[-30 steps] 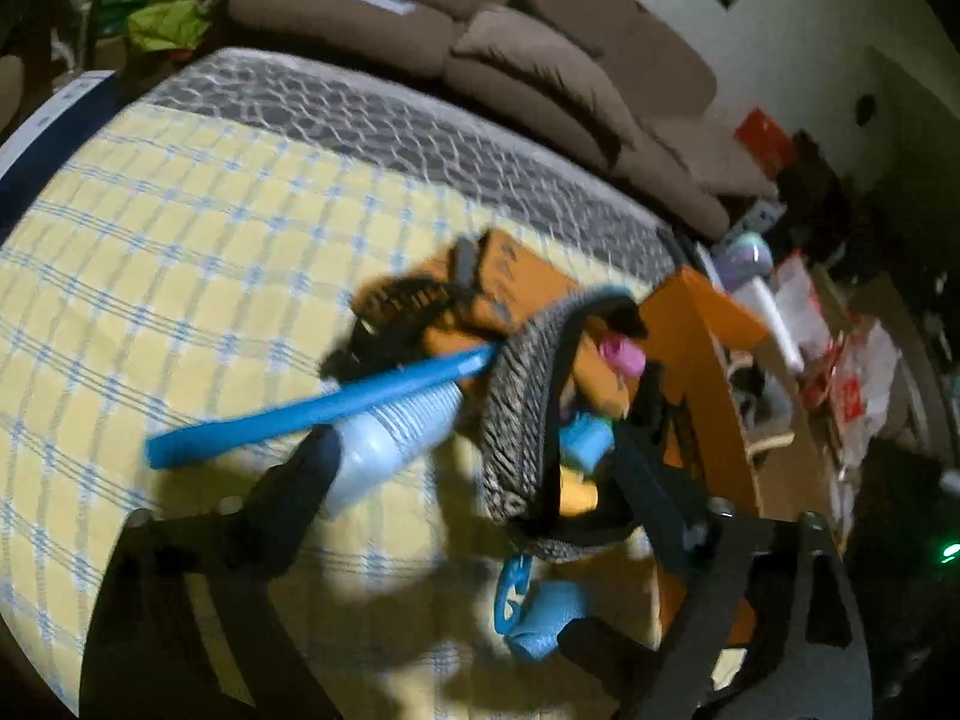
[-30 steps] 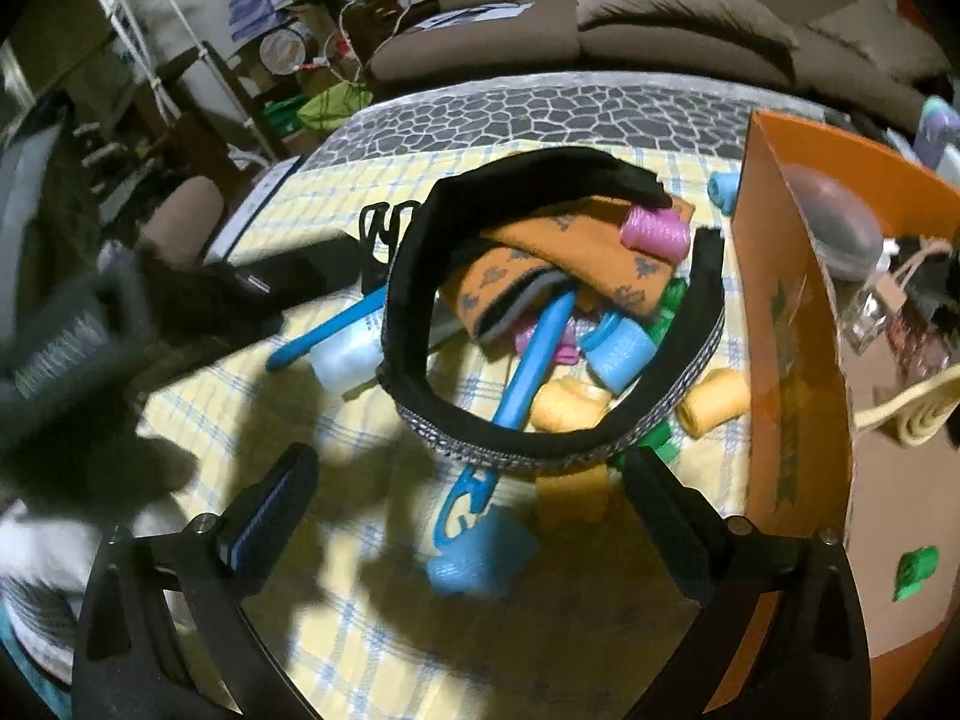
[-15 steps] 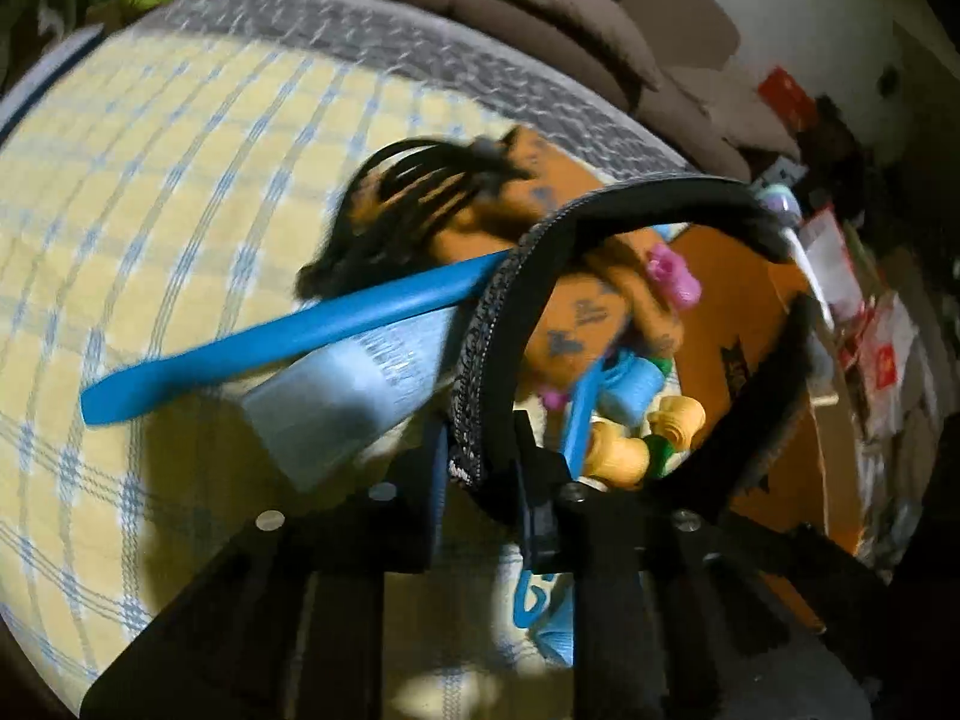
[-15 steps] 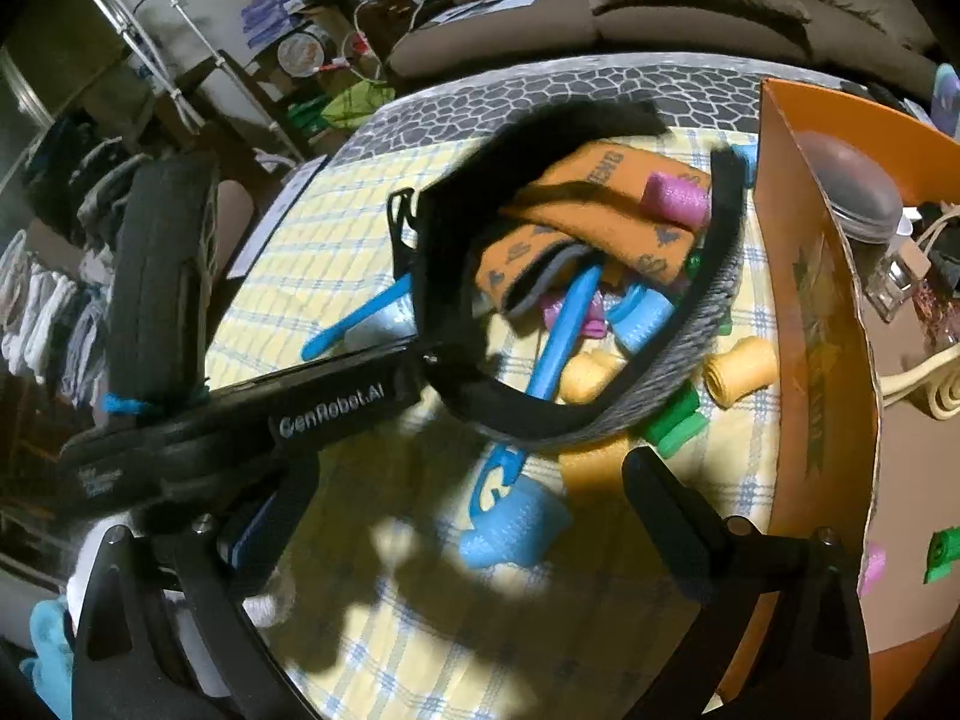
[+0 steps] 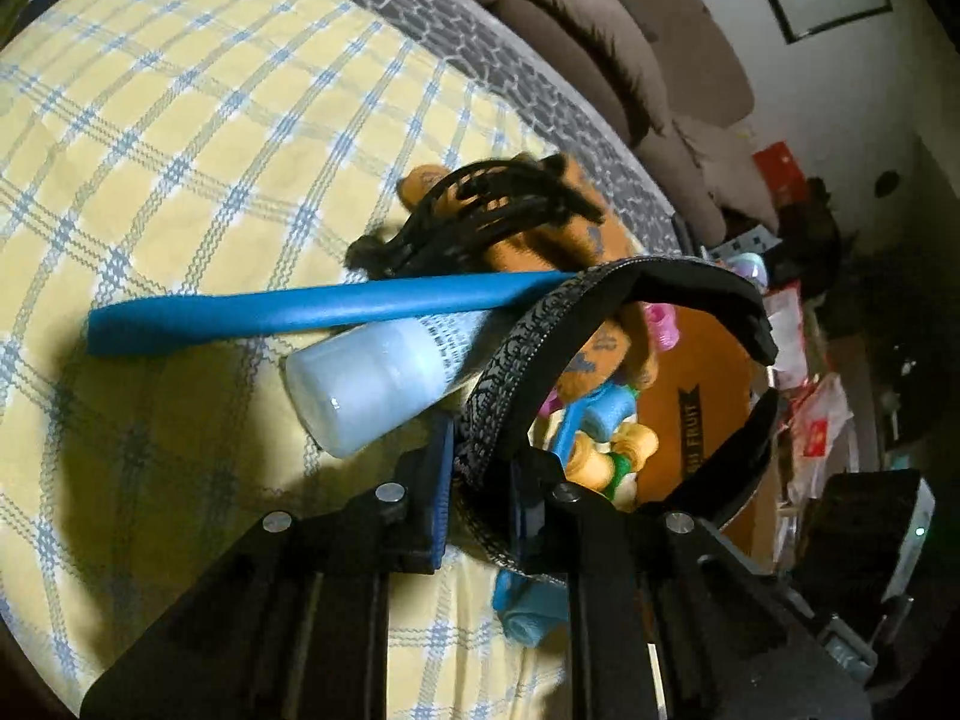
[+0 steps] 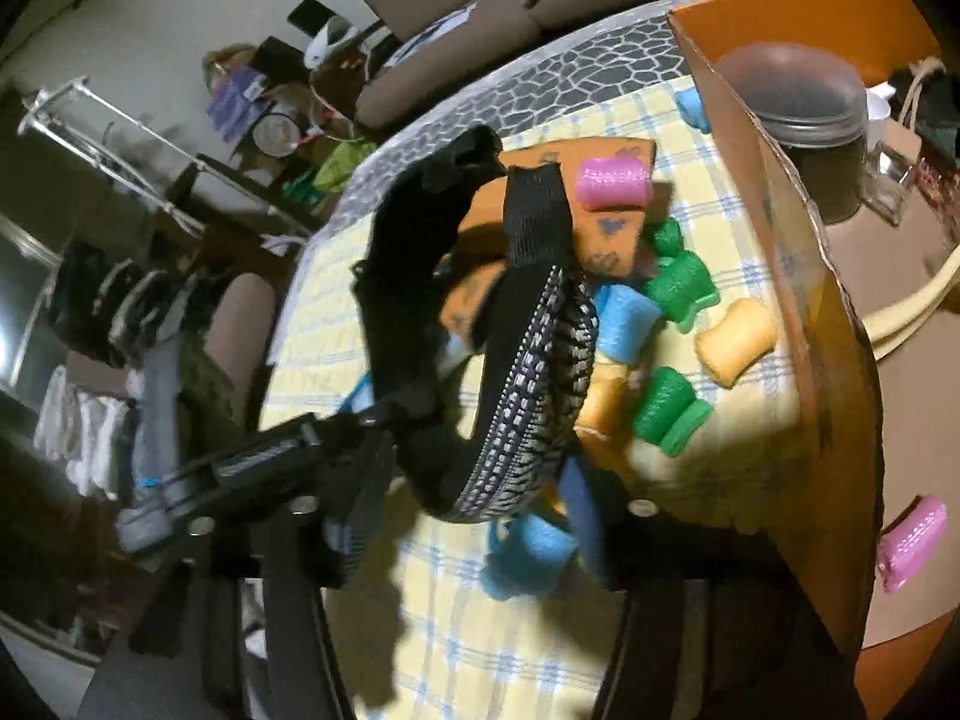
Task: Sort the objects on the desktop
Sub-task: 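Grasp the black basket rim with the left tool and lift it, then carry the black basket with the left tool over the cardboard box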
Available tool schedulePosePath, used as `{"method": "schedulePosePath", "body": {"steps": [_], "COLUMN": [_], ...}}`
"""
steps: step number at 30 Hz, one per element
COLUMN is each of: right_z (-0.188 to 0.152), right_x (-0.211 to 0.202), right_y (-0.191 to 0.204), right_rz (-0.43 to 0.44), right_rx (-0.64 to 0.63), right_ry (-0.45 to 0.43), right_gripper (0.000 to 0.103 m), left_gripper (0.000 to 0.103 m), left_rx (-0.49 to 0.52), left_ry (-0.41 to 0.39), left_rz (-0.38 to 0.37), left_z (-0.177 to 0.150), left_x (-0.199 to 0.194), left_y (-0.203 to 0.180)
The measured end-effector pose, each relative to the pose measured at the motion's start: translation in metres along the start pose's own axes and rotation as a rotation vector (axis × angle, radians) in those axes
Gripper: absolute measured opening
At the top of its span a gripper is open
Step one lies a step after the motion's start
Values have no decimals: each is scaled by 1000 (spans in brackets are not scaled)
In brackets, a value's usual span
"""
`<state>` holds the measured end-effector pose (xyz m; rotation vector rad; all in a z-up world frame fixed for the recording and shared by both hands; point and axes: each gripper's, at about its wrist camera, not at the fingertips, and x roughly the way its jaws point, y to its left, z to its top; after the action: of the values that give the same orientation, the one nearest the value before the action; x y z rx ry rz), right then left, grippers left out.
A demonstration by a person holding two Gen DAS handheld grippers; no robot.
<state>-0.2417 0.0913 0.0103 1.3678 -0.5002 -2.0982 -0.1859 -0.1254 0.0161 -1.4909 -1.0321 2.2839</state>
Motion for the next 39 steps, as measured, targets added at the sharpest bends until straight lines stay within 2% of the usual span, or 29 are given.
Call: {"method": "schedulePosePath", "body": {"steps": [5, 11, 14, 22, 28, 32, 36, 39], "right_z": [6, 13, 14, 23, 26, 24, 22, 24], "right_x": [-16, -48, -64, -107, -138, -148, -154, -155], "right_y": [13, 9, 0, -43, -90, -117, -134, -145], "right_rz": [24, 57, 58, 36, 19, -18, -117, -159], "right_rx": [-32, -26, -9, 93, 198, 236, 242, 246], "right_ry": [-54, -136, -164, -245, -299, -297, -283, -276], "right_gripper": [45, 45, 45, 45, 45, 45, 45, 46], "left_gripper": [14, 14, 14, 14, 14, 14, 14, 14], "left_rx": [36, 126, 158, 303, 418, 481, 538, 564], "left_ry": [-41, -71, -55, 15, 56, 74, 74, 63], "left_rz": [-65, -79, -68, 9, 80, 144, 226, 266], "left_z": [1, -4, -1, -2, -17, -28, -37, -38], "left_x": [-21, -31, -23, 24, 61, 80, 97, 105], "left_y": [-23, -62, -82, -162, -217, -238, -251, -253]}}
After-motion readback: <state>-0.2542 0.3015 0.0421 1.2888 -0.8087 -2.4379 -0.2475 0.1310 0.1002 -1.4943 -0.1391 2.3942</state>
